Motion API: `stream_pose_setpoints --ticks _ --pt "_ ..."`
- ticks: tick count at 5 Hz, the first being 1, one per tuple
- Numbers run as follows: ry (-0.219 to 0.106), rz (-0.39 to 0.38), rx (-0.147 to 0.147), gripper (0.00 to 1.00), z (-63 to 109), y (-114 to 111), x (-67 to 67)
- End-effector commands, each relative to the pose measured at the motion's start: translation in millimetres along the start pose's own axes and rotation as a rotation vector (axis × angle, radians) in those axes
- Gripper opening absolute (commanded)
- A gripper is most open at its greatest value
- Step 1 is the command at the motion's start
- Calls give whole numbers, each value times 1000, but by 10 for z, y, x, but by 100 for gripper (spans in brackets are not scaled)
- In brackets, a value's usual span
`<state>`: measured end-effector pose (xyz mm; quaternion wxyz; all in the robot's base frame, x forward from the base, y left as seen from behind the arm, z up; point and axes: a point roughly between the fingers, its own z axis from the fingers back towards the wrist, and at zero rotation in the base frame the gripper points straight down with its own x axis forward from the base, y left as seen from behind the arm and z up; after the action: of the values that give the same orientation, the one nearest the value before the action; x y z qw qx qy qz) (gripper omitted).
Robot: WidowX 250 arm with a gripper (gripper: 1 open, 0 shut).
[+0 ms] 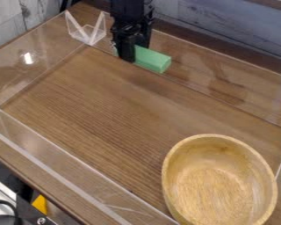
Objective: Put the green block in the brown bowl
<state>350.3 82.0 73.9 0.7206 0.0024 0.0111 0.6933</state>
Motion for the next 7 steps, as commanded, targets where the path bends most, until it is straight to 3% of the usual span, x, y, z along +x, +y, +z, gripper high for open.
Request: stream_pose_setpoints --ticks 1,3,5,7 --pt "-18 -37 -71 0 308 -68 -205" --pt "-13 -165 -67 0 218 -174 -271" --pt "-8 -220 -62 0 281 -217 -225" --pt "-5 -122 -62 0 418 -237 -343"
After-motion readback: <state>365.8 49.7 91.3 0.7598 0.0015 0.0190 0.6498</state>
